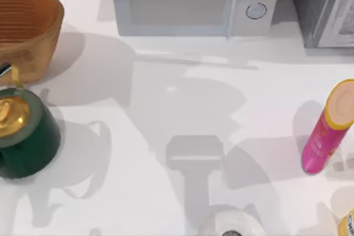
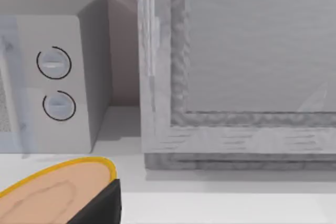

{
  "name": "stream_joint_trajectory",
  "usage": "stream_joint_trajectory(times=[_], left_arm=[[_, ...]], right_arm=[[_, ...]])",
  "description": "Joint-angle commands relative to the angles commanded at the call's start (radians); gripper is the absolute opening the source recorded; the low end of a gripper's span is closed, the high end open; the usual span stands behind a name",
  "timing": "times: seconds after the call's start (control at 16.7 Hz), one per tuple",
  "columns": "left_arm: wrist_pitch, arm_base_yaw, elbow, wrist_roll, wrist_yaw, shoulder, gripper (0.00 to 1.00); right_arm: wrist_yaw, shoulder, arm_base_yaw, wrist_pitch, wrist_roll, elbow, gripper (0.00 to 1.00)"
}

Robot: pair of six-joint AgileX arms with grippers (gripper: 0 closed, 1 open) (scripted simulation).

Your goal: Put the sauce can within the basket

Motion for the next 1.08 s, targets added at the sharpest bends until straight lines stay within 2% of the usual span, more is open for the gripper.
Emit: stream_joint_trajectory(times=[0.78,1.08], left_arm=[[0.000,0.000,0.000,0.000,0.000,0.000,0.98],[0.000,0.000,0.000,0.000,0.000,0.000,1.00]], right_arm=[[0.000,0.000,0.000,0.000,0.000,0.000,1.00],[0.000,0.000,0.000,0.000,0.000,0.000,1.00]])
